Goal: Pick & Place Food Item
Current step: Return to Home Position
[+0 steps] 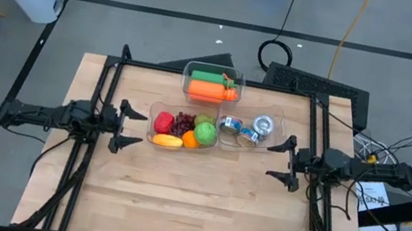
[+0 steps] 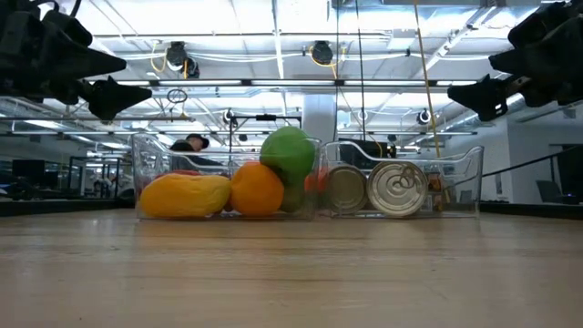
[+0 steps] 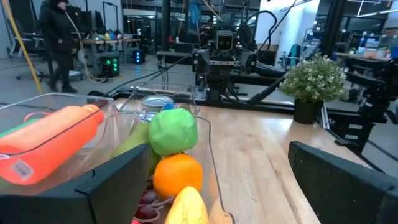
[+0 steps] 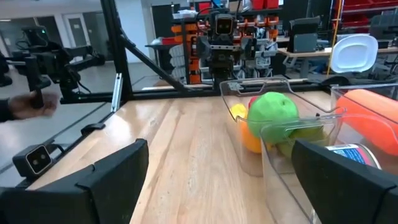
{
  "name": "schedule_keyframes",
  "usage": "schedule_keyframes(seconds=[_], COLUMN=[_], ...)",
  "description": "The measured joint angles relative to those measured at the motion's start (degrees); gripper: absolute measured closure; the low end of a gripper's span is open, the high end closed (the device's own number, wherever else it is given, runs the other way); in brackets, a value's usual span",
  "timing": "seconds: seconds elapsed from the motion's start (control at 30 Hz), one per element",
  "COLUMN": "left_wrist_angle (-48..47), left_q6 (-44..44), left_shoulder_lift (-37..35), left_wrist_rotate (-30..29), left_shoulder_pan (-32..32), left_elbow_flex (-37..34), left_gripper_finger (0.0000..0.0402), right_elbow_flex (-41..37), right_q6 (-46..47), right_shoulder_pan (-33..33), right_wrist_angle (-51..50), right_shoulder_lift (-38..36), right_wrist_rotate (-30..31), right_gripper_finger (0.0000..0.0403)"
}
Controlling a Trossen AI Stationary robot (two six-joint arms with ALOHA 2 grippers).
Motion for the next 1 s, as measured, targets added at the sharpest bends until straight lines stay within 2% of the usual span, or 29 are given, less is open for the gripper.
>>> schedule_keyframes(seconds=[1.0], left_wrist_angle=[0.9], left_q6=[-0.1], left_shoulder_lift=[0.0], left_wrist_rotate=[-0.3], left_shoulder_pan=[0.0], left_elbow_flex=[-0.1], left_gripper_finger=[0.0009], right_elbow_flex=[-0.1], right_q6=[-0.1], right_shoulder_pan=[0.0], right_wrist_angle=[0.0], right_shoulder_lift=[0.2], right_wrist_rotate=[0.1], right_gripper_finger=[0.0028])
